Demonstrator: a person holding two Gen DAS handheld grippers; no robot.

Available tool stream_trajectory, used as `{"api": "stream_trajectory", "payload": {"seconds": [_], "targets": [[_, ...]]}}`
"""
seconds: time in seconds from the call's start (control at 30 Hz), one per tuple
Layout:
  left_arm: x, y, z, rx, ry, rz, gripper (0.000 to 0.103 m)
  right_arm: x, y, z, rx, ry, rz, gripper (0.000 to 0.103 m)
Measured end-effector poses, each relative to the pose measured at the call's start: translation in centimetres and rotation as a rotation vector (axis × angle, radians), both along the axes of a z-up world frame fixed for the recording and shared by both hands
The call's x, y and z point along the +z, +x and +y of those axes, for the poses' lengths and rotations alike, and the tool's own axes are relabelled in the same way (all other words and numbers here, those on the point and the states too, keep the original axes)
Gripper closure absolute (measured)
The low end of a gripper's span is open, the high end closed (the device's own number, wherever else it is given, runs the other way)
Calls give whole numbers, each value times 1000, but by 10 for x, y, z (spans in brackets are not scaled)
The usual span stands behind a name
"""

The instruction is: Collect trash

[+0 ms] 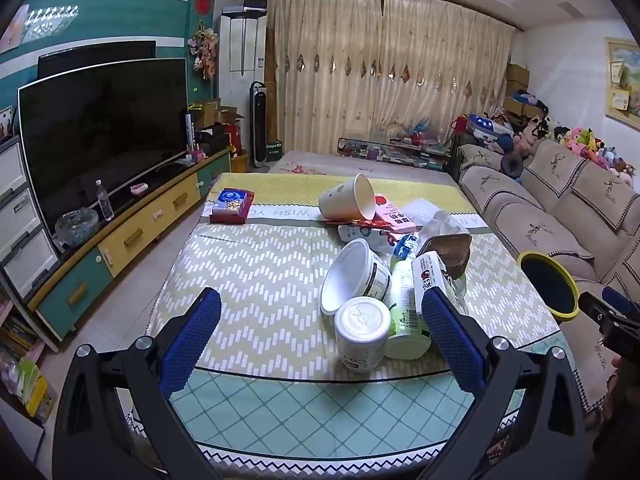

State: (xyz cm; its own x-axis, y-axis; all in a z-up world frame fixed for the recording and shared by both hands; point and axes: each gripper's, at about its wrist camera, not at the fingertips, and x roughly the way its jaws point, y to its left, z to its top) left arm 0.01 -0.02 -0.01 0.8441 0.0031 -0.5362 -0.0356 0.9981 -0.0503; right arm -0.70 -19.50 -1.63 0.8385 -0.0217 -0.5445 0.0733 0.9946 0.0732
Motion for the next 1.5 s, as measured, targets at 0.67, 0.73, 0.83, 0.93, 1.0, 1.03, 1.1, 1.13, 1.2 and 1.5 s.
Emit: {"api": "stream_trajectory", "payload": {"seconds": [0.67,0.73,0.83,0.93,1.0,1.03,1.1,1.13,1.2,1.5], "targets": [[-3,-1,-1,-4,-4,11,4,-8,2,-3,-2,22,6,7],[-4,-2,-4,-6,-6,16,4,-8,2,-3,-2,21,7,7],[-6,-1,-3,-12,-8,25,4,-9,3,-3,-3,23,8,7],[-8,1,-3,-17,-12,30,4,-9,4,-4,-4,25,11,7],[-8,1,-3,-20,-14,31,4,-10,4,-4,-5,25,12,7],[-7,1,-4,-21,-14,31,4,-10,4,-4,-5,26,12,7],[-7,2,-4,-22,-15,31,4,-12,4,-4,-6,28,14,7],[-7,2,-4,-22,-15,31,4,-12,5,-5,-7,30,15,7],[-7,2,-3,-21,-15,31,4,-13,6,-5,-8,32,17,7],[-6,2,-3,-19,-16,29,4,-15,6,-7,-8,36,25,6]]}}
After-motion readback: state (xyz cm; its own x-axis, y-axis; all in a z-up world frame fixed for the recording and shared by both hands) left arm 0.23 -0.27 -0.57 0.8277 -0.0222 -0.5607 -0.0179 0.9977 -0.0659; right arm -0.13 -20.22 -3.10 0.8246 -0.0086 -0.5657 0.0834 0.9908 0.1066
